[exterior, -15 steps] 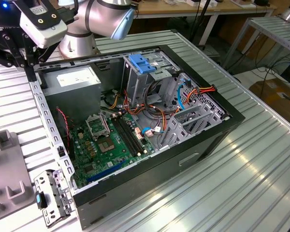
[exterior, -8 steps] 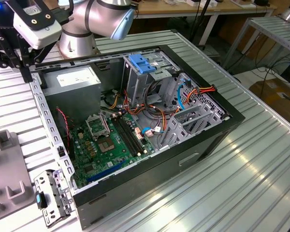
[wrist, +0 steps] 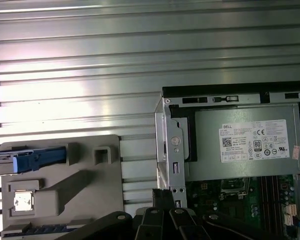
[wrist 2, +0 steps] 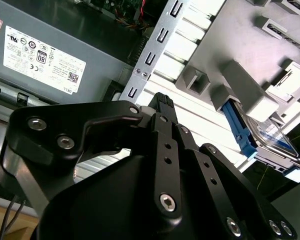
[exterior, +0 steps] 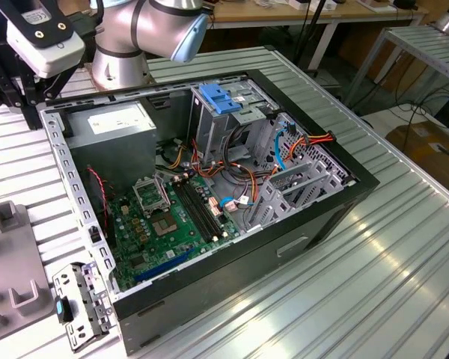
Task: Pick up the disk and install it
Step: 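Reach for the disk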
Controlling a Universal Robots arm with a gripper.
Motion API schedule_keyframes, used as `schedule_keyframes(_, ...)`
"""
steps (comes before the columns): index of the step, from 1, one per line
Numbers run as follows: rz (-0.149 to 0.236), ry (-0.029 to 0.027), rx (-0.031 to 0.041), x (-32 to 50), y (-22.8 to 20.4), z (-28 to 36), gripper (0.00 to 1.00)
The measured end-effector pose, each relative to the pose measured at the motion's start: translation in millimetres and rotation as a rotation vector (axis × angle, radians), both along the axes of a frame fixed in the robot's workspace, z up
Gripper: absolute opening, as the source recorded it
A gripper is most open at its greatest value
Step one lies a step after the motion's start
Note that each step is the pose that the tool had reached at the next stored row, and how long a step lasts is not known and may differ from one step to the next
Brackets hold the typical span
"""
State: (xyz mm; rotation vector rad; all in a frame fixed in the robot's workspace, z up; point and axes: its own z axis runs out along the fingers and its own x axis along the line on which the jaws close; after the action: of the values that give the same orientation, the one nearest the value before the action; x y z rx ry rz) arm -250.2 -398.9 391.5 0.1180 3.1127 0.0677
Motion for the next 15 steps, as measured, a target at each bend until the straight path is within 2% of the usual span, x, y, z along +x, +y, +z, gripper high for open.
schedule_keyframes(13, 0.0, 0.0001, -0.0001, -16.5, 0.0, -0.2, 0.11)
schedule_keyframes(15, 0.0, 0.0, -0.0001, -22.3, 0.1, -0.2, 0.11)
